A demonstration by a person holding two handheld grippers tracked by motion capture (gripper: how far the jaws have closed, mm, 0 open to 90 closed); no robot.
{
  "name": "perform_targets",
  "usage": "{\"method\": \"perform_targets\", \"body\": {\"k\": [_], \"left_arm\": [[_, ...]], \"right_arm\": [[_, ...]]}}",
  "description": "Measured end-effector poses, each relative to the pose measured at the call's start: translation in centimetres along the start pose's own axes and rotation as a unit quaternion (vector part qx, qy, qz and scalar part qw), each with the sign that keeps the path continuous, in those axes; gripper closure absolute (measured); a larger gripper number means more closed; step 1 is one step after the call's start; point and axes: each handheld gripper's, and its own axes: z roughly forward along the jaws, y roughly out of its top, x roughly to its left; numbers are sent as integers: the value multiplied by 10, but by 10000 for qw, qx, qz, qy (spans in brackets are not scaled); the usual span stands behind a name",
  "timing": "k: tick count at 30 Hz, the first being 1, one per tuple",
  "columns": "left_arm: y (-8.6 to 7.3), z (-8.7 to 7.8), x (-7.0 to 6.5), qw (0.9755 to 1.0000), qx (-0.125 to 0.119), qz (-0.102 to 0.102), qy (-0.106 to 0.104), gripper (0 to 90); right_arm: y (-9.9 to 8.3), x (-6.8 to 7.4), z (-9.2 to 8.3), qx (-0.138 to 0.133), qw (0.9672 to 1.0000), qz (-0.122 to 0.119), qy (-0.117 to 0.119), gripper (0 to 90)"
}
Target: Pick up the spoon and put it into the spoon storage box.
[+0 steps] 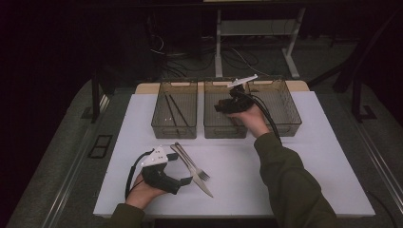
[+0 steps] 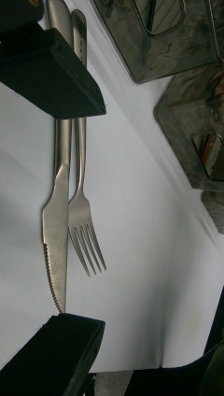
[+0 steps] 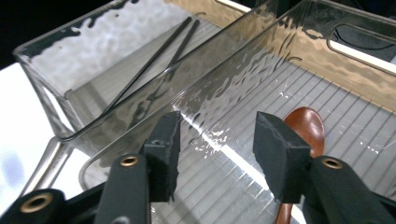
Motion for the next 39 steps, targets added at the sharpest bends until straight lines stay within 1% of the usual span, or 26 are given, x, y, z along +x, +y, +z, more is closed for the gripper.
{"method": "perform_targets", "body": {"k": [4, 5, 9, 13, 14, 16, 18, 22, 24, 28, 30, 31, 33, 36, 39], "left_arm": [[0, 0, 0, 10000, -16, -23, 1, 0], [0, 0, 0, 10000, 3, -1, 4, 0], [0, 1, 0, 10000, 13, -9, 4, 0], [-1, 1, -1, 10000, 41, -10, 25, 0], [-1, 1, 0, 10000, 39, -4, 28, 0], [-1, 0, 0, 10000, 49, -2, 34, 0], [-1, 1, 1, 10000, 64, -2, 47, 0], [-1, 2, 0, 9999, 99, 11, 40, 0], [-2, 3, -1, 9999, 97, 9, 39, 0], [-2, 2, 0, 9999, 103, -1, 47, 0], [-2, 1, -1, 9999, 91, 4, 53, 0], [-2, 1, 0, 9999, 98, 28, 56, 0], [-2, 2, 0, 9999, 94, 28, 56, 0], [-2, 1, -1, 9999, 86, 13, 59, 0], [-2, 0, -1, 9999, 78, -1, 71, 0]], "right_arm": [[-4, 1, -13, -159, 9999, -15, 58, 450], [-6, 1, -17, -170, 9998, -27, 96, 442], [-12, 6, -32, -275, 9991, -210, 239, 421], [-20, 11, -47, -396, 9981, -325, 349, 396], [-23, 13, -51, -432, 9979, -323, 364, 390], [-30, 16, -60, -517, 9968, -385, 463, 381], [-37, 19, -69, -562, 9962, -436, 509, 374], [-52, 24, -87, -656, 9950, -437, 618, 364], [-61, 26, -95, -676, 9944, -476, 653, 364], [-79, 29, -110, -788, 9931, -390, 777, 344], [-89, 29, -117, -861, 9923, -299, 842, 334], [-95, 29, -120, -912, 9917, -281, 867, 332], [-106, 29, -126, -933, 9918, -265, 839, 327], [-122, 29, -135, -911, 9929, -227, 725, 324], [-137, 26, -143, -926, 9935, -148, 642, 314]]}}
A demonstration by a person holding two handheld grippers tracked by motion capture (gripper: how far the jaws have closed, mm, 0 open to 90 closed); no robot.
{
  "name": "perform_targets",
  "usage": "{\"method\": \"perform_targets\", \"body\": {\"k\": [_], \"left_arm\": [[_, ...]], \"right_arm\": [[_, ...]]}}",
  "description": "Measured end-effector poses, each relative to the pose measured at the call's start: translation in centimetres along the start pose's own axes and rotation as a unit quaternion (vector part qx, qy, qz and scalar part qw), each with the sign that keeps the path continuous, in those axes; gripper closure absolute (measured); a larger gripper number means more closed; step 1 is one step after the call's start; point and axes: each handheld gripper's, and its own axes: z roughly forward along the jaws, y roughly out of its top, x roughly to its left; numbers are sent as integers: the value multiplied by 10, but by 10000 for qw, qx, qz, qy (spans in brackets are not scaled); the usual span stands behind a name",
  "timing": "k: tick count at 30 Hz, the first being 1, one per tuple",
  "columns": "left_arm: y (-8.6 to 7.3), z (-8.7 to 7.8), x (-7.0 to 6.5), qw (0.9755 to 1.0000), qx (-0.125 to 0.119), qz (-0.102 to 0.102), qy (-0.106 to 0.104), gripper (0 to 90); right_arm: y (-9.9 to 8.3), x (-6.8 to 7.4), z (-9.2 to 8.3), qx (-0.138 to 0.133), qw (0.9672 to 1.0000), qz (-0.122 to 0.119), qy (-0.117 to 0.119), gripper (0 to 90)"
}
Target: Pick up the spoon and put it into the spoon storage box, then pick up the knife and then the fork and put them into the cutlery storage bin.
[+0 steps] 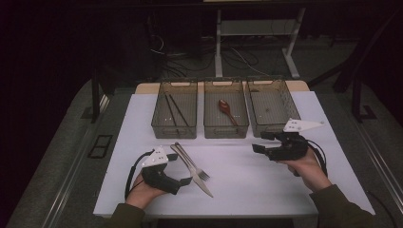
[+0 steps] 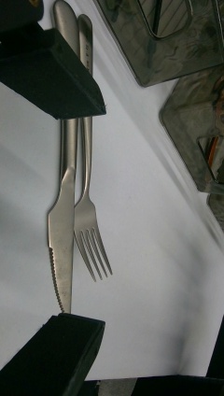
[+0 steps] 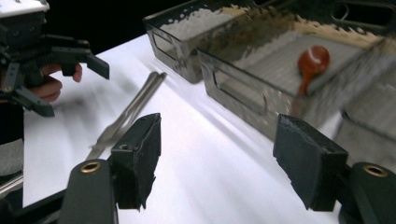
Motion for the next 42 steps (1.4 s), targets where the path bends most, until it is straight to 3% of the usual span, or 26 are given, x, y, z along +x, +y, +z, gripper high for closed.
{"method": "perform_targets", "body": {"k": [5, 14, 20, 24, 27, 35, 38, 42], "left_arm": [[0, 0, -1, 10000, 6, 21, 1, 0], [0, -1, 1, 10000, -7, 5, -11, 0], [0, -2, 0, 10000, -7, 48, -7, 0], [1, -1, -1, 10000, -7, 28, -5, 0], [1, -1, -2, 10000, -16, 23, 4, 0], [1, -1, -2, 10000, 29, 47, -1, 0], [1, -1, -1, 9999, 103, 55, -1, 70], [3, -1, 1, 9998, 193, -5, -65, 243]], "right_arm": [[-19, -2, -15, -129, 9996, 123, -201, 297], [-49, 1, -26, 37, 9985, 184, -515, 270], [-64, 5, -30, 126, 9979, 257, -586, 254], [-72, 6, -30, 306, 9970, 122, -705, 244], [-79, 8, -30, 366, 9959, 152, -813, 229], [-86, 12, -31, 501, 9948, -4, -891, 217], [-85, 11, -32, 464, 9949, 13, -895, 217], [-84, 11, -31, 455, 9948, -8, -907, 217]]}}
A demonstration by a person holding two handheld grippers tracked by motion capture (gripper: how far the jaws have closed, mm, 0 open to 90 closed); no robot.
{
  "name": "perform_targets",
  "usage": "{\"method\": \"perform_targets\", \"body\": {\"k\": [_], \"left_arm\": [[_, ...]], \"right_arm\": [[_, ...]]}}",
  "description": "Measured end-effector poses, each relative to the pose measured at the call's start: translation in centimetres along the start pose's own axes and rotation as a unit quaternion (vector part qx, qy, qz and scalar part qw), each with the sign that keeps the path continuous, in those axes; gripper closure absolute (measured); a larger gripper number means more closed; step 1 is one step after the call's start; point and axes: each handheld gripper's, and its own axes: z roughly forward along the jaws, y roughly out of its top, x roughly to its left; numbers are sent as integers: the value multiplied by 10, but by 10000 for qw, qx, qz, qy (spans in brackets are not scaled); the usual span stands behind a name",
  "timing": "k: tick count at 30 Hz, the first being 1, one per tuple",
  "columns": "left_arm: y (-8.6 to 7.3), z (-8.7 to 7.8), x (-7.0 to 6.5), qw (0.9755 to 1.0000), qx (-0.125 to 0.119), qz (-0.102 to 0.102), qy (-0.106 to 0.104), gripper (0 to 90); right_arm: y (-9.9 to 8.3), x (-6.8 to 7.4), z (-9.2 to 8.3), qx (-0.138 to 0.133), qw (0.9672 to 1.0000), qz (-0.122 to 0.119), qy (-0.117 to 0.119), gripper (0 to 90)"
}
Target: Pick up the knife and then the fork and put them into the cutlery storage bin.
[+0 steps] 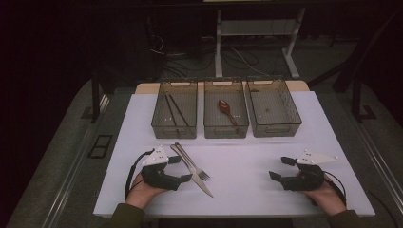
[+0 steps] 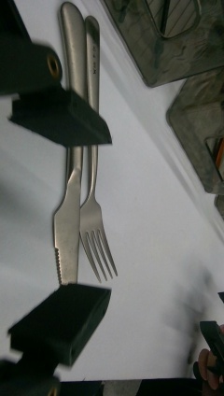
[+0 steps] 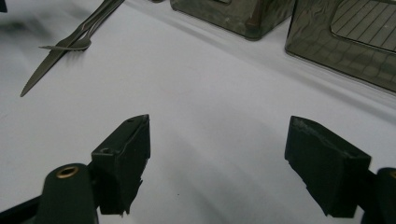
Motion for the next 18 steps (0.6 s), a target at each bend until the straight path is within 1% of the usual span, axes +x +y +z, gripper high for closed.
{"method": "perform_targets", "body": {"k": [2, 4, 5, 7, 9, 10, 11, 12, 13, 16, 17, 18], "left_arm": [[1, 1, -1, 9999, 42, 8, -143, 398], [1, 4, -4, 9992, 186, 64, -346, 536], [2, 7, -6, 9988, 275, 116, -379, 583], [2, 12, -9, 9973, 416, 191, -572, 699], [2, 18, -13, 9960, 528, 266, -663, 778], [2, 21, -14, 9949, 614, 315, -732, 818], [3, 24, -16, 9942, 652, 333, -782, 844], [3, 27, -17, 9929, 736, 397, -842, 869], [3, 30, -19, 9921, 800, 418, -874, 886], [2, 39, -21, 9890, 993, 503, -970, 887], [2, 41, -22, 9886, 1010, 498, -998, 887], [2, 43, -22, 9880, 1037, 535, -1010, 887]], "right_arm": [[0, 0, 0, 4, 10000, -25, 8, 217], [0, 0, -1, -17, 10000, -26, 15, 217], [-1, 0, -2, -34, 10000, -54, 15, 217], [-1, 0, -3, -53, 10000, -41, 20, 217], [0, -1, -4, -75, 10000, -44, 36, 217], [0, -1, -4, -76, 10000, -51, 34, 217], [0, -1, -4, -73, 9999, -55, 41, 217], [0, 0, -4, -69, 9999, -61, 40, 218], [0, 0, -3, -63, 10000, -61, 37, 218], [0, 0, -3, -62, 9999, -77, 50, 218], [0, 0, -3, -62, 9999, -80, 47, 218], [0, 0, -3, -66, 9999, -82, 49, 218]]}}
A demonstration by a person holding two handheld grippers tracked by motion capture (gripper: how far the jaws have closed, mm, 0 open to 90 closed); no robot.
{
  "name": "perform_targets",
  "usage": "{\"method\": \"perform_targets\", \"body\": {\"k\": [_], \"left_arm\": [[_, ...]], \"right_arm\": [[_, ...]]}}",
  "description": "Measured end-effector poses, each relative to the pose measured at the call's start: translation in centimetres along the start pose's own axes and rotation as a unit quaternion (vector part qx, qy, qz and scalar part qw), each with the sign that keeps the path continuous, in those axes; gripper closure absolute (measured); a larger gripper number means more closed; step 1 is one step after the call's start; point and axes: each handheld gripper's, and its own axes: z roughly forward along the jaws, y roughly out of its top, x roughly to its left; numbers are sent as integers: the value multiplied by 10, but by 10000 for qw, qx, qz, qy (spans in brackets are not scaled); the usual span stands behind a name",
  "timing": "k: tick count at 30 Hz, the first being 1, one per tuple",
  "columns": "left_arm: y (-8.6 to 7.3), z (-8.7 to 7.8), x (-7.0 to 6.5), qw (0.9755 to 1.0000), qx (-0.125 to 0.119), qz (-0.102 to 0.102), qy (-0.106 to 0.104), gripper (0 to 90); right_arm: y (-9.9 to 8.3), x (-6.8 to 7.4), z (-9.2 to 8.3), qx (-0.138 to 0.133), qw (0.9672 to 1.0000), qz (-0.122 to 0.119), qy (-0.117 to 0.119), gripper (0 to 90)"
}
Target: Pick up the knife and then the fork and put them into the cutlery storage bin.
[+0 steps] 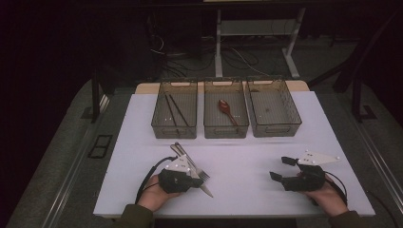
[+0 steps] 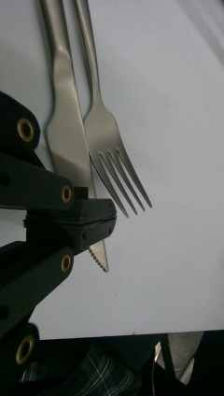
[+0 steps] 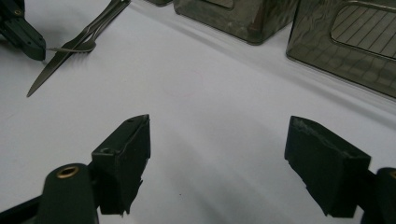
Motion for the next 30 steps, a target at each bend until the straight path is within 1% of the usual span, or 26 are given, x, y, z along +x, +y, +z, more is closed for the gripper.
{"method": "perform_targets", "body": {"k": [6, 7, 12, 14, 16, 20, 24, 26, 27, 29, 30], "left_arm": [[10, 13, 4, 9999, 107, 98, 34, 887], [12, 15, 5, 9998, 140, 145, 60, 887], [24, 28, 11, 9994, 196, 263, 136, 887], [30, 33, 14, 9990, 263, 325, 174, 887], [35, 37, 18, 9992, 211, 296, 177, 887], [43, 45, 29, 9993, 214, 288, 142, 887], [52, 51, 37, 9990, 219, 328, 196, 887], [55, 54, 39, 9992, 176, 290, 216, 887], [56, 54, 41, 9991, 160, 342, 213, 887], [58, 51, 40, 9994, 111, 279, 177, 887], [59, 49, 40, 9993, 92, 311, 179, 886]], "right_arm": [[0, 0, 0, -8, 10000, 14, 2, 218], [0, 0, 0, -11, 10000, 12, -2, 218], [0, 0, 0, -10, 10000, 22, -8, 218], [0, 0, 0, -13, 10000, 22, -4, 218], [0, 0, -1, -19, 10000, 21, -7, 218], [0, -1, -1, -15, 10000, 25, 7, 219], [0, -1, -1, -20, 10000, 23, 13, 219], [0, -2, -1, -22, 10000, 21, 2, 219], [0, -2, -1, -23, 10000, 20, -2, 219], [0, -1, -2, -40, 10000, 23, -5, 220], [0, -1, -2, -42, 10000, 27, -2, 220]]}}
